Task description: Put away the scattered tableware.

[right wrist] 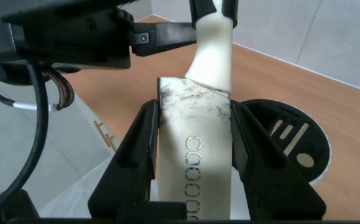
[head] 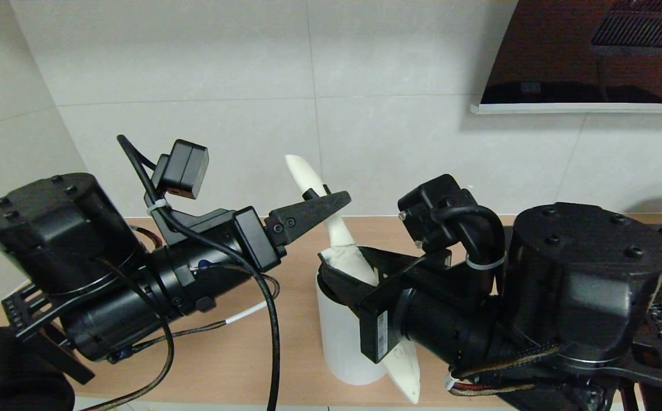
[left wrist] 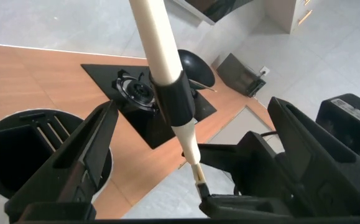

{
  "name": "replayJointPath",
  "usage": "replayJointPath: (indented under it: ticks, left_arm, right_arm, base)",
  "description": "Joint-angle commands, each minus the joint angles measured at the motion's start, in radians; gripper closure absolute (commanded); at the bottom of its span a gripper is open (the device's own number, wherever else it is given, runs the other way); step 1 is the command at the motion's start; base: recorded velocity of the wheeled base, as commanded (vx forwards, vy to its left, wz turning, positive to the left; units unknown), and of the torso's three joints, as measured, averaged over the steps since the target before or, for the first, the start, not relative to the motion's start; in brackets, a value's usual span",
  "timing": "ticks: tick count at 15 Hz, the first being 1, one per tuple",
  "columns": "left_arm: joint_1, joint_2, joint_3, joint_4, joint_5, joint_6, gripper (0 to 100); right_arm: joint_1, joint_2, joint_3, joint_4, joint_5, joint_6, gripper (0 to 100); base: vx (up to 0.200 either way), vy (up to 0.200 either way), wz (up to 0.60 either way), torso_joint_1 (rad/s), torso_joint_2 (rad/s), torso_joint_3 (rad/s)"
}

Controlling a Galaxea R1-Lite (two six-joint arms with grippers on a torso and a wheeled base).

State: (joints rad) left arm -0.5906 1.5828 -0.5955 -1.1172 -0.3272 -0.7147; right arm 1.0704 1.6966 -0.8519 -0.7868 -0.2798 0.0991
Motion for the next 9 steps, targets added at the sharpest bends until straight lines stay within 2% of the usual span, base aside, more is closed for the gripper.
replayJointPath:
  ticks: [1, 4, 5, 9]
  left_arm:
    - [0.0, -0.003, 0.0, -0.001, 0.002, 0.0, 0]
    - [0.0, -0.004, 0.0, -0.001, 0.002, 0.0, 0]
    - [0.0, -0.003, 0.0, -0.001, 0.002, 0.0, 100]
    - [0.0, 0.005, 0.003, 0.0, -0.001, 0.0, 100]
  right_arm:
    - [0.006, 0.003, 0.001, 0.0, 0.001, -0.001, 100]
    - [0.009, 0.003, 0.008, 0.0, 0.001, -0.001, 100]
    - [0.011, 0.003, 0.008, 0.0, 0.001, -0.001, 100]
    - [0.011, 0.002, 0.01, 0.0, 0.001, -0.001, 100]
  base:
    - [0.0, 0.0, 0.0, 0.0, 0.0, 0.0]
    - [0.0, 0.0, 0.0, 0.0, 0.0, 0.0]
    - [0.0, 0.0, 0.0, 0.0, 0.0, 0.0]
    - [0.0, 0.0, 0.0, 0.0, 0.0, 0.0]
